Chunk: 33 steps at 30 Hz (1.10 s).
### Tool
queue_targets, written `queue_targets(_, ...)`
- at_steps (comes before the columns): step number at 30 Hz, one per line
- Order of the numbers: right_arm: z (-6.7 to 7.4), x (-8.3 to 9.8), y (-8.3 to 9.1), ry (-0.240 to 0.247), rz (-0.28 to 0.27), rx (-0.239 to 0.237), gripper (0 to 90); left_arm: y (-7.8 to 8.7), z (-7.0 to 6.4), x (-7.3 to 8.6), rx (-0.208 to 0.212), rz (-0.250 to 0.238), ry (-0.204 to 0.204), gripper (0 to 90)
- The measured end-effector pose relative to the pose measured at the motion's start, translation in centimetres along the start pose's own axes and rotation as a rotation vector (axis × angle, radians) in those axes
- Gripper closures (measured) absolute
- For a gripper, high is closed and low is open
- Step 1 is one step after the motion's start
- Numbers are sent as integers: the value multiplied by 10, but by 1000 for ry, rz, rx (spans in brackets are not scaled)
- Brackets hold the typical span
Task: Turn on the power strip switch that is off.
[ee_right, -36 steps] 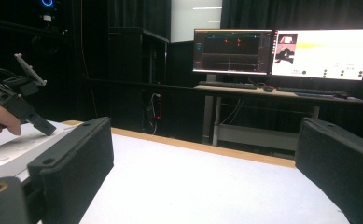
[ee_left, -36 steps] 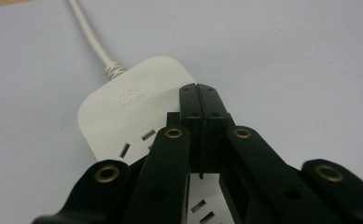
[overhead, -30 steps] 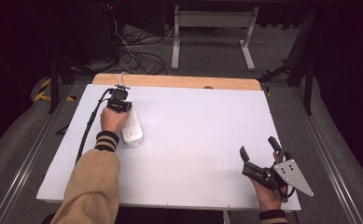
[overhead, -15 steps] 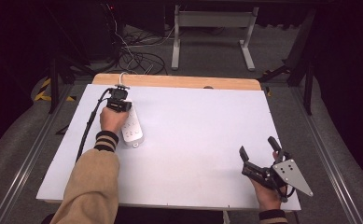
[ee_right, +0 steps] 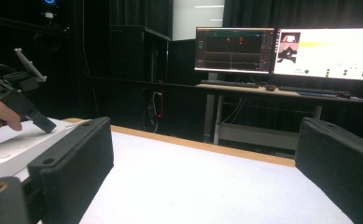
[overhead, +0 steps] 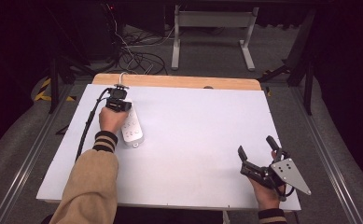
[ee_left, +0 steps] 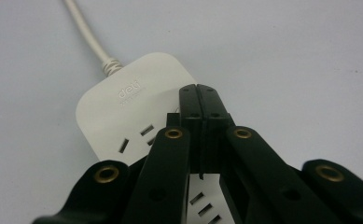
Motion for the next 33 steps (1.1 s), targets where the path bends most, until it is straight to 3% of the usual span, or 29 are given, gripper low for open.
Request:
queue_targets(3,0,0,1,-4,-1,1,50,2,2,-3,6,-24,-1,900)
queue_targets(6,-1,0,1,-2,-1,5,49,12,7,-9,-11,-100,-11,900)
queue_targets(8,-1,0,1,-1,-1,7,49,27,8,-14,-9,-180,-21,900)
queue_targets(11,0,0,-1,1,-3,5,50,58,6,-19,-27,-309,-51,900)
queue_targets(14,-1,-1,1,-3,-5,10,50,96,3,-14,-43,-450,-51,900)
queue_targets(17,-3,-3,2,-8,-11,14,50,144,-1,6,-82,-603,-58,900)
queue_targets(21,-5,-5,2,-13,-20,21,50,194,1,36,-121,-754,-28,900)
queue_targets(25,-4,-4,1,-13,-15,18,50,222,4,64,-166,-841,8,900)
queue_targets(28,-3,-2,0,-4,-12,14,49,225,5,84,-209,-868,24,900)
queue_targets(33,-1,0,0,7,-10,15,50,227,-1,94,-279,-903,-14,900)
Point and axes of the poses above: each handheld gripper's, and its own axes: y roughly backward along the jaws, x roughly out of its underside, z roughly to its left, the point moved 10 cm from there along -y, roughly forward along the jaws, and after that the axes turned 3 degrees about -y, right-handed, at the moved point
